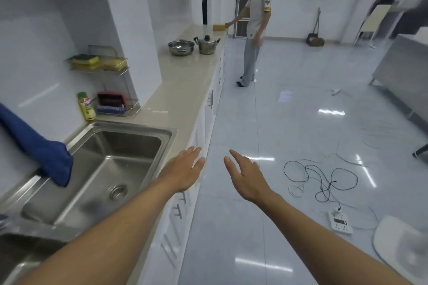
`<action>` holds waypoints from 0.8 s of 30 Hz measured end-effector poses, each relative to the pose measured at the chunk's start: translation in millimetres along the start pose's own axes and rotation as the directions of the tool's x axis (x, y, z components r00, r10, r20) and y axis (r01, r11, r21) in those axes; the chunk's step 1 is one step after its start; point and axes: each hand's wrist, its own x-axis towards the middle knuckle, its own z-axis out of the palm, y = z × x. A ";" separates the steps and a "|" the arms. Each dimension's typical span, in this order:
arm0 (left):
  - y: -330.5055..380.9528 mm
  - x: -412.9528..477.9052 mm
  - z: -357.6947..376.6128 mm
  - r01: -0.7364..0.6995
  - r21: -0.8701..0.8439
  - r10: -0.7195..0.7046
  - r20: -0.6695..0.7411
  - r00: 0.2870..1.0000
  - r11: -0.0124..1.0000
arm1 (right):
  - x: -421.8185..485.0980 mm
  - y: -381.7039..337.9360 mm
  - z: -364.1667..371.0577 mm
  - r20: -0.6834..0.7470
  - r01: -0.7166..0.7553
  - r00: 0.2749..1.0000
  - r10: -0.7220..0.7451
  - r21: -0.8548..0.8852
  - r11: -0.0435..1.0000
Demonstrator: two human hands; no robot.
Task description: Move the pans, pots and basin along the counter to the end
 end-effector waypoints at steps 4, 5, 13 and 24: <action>24.9 51.9 -0.4 0.010 -0.017 -0.010 0.001 1.000 1.000 | 54.7 22.8 -31.7 0.000 0.006 1.000 -0.006 0.033 0.999; 28.4 64.0 -1.0 0.006 -0.009 -0.006 0.004 1.000 1.000 | 67.2 27.1 -37.1 0.004 0.005 1.000 -0.005 0.033 0.999; 36.5 183.0 -15.6 -0.029 0.003 0.029 -0.017 0.999 1.000 | 179.8 49.4 -61.3 0.004 -0.004 1.000 0.004 0.009 1.000; 30.6 364.6 -70.2 -0.088 0.034 0.089 -0.024 0.996 0.996 | 354.2 42.0 -80.6 -0.037 -0.043 0.998 0.044 0.017 0.999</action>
